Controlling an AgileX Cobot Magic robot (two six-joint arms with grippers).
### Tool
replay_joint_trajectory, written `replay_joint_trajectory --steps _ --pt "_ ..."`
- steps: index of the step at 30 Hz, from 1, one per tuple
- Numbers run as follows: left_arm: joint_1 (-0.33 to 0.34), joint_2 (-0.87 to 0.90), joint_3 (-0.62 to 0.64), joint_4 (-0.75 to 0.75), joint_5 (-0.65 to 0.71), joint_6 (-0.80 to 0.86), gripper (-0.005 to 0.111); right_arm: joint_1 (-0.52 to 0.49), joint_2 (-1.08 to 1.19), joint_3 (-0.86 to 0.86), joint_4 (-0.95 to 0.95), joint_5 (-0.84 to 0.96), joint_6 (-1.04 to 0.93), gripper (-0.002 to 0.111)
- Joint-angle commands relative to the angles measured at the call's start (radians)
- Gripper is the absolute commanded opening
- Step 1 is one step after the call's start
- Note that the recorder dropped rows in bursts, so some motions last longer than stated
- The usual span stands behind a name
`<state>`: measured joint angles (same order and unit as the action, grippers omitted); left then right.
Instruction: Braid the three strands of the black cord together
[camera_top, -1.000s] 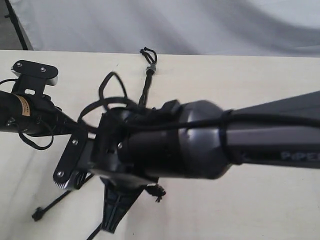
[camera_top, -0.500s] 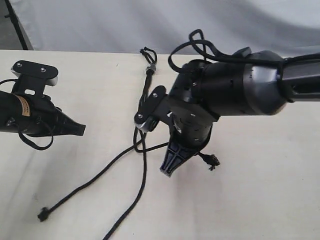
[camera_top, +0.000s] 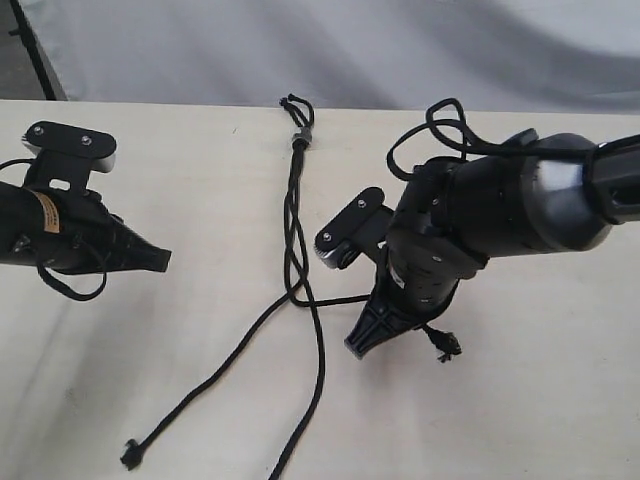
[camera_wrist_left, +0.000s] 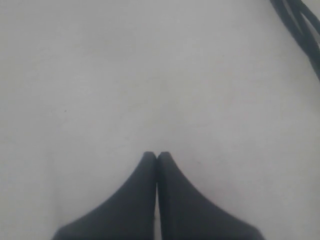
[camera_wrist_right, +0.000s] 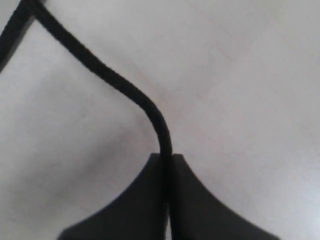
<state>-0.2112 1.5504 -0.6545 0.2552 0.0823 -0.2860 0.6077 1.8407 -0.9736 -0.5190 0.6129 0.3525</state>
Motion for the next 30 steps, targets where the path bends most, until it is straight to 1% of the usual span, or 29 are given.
replay_joint_trajectory --steps 1,2,3,4,5,7,9,12,13,14,15,16,17,18,19,20,21,22,23,25,26,27,28,30 --pt "0.002 -0.010 0.007 -0.005 0.003 -0.009 0.000 -0.007 0.014 0.005 -0.038 0.007 0.055 0.034" --pt "0.002 -0.010 0.007 -0.005 0.003 -0.009 0.000 -0.007 0.016 0.005 -0.038 0.009 0.052 0.050" --pt "0.002 -0.010 0.007 -0.005 0.003 -0.009 0.000 -0.007 0.014 0.005 -0.046 0.009 0.047 0.059" --pt "0.002 -0.010 0.007 -0.005 0.003 -0.009 0.000 -0.007 -0.001 0.005 -0.053 0.009 0.047 0.073" --pt "0.000 -0.010 0.007 -0.005 0.003 -0.009 0.000 -0.007 -0.022 0.003 -0.062 0.012 0.053 0.079" --pt "-0.022 -0.010 0.007 -0.005 0.005 -0.009 0.000 -0.007 -0.086 -0.002 -0.088 0.004 0.083 0.079" --pt "-0.076 -0.010 0.007 -0.005 0.005 -0.003 0.000 -0.007 -0.166 -0.002 -0.127 -0.021 0.119 0.079" --pt "-0.217 -0.010 0.007 -0.005 0.037 -0.003 0.000 -0.007 -0.235 -0.002 -0.136 -0.049 0.143 0.079" --pt "-0.273 -0.010 0.007 -0.032 0.063 -0.014 0.000 -0.007 -0.242 -0.002 -0.136 -0.046 0.149 0.079" --pt "-0.304 -0.010 0.007 -0.065 0.082 -0.014 0.000 -0.007 -0.242 0.000 -0.136 -0.046 0.151 0.079" --pt "-0.385 -0.010 0.007 -0.130 0.132 -0.001 0.000 -0.007 -0.242 0.007 -0.136 -0.044 0.155 0.079" --pt "-0.426 -0.010 0.007 -0.141 0.152 0.002 0.000 -0.007 -0.242 0.012 -0.136 -0.049 0.155 0.079" --pt "-0.504 -0.010 0.007 -0.165 0.166 0.002 0.000 -0.007 -0.242 0.021 -0.136 -0.054 0.155 0.079" --pt "-0.534 -0.010 0.007 -0.173 0.165 0.002 0.000 -0.007 -0.242 0.025 -0.141 -0.056 0.155 0.079" --pt "-0.601 -0.010 0.007 -0.184 0.147 0.002 0.000 -0.007 -0.242 0.025 -0.141 -0.056 0.155 0.079" --pt "-0.624 -0.009 0.007 -0.184 0.141 0.002 0.000 -0.007 -0.242 0.025 -0.141 -0.056 0.155 0.079" --pt "-0.668 -0.002 0.007 -0.184 0.125 0.000 0.000 -0.007 -0.242 0.025 -0.141 -0.056 0.155 0.079" --pt "-0.688 0.015 0.007 -0.184 0.120 -0.011 0.000 -0.007 -0.242 0.025 -0.140 -0.054 0.155 0.079" --pt "-0.691 0.028 0.007 -0.184 0.115 -0.014 0.000 -0.007 -0.242 0.025 -0.140 -0.052 0.155 0.079" --pt "-0.691 0.080 0.007 -0.184 0.086 -0.016 0.012 -0.009 -0.242 0.025 -0.136 -0.051 0.155 0.079" --pt "-0.691 0.110 0.007 -0.184 0.052 -0.022 0.026 -0.009 -0.242 0.025 -0.134 -0.051 0.155 0.079" --pt "-0.691 0.124 0.007 -0.184 0.035 -0.038 0.034 -0.009 -0.242 0.025 -0.132 -0.050 0.155 0.079" --pt "-0.691 0.141 0.007 -0.184 0.016 -0.058 0.046 -0.009 -0.242 0.025 -0.132 -0.042 0.155 0.079" --pt "-0.691 0.160 0.007 -0.184 -0.015 -0.060 0.054 -0.009 -0.240 0.025 -0.132 -0.037 0.155 0.079"
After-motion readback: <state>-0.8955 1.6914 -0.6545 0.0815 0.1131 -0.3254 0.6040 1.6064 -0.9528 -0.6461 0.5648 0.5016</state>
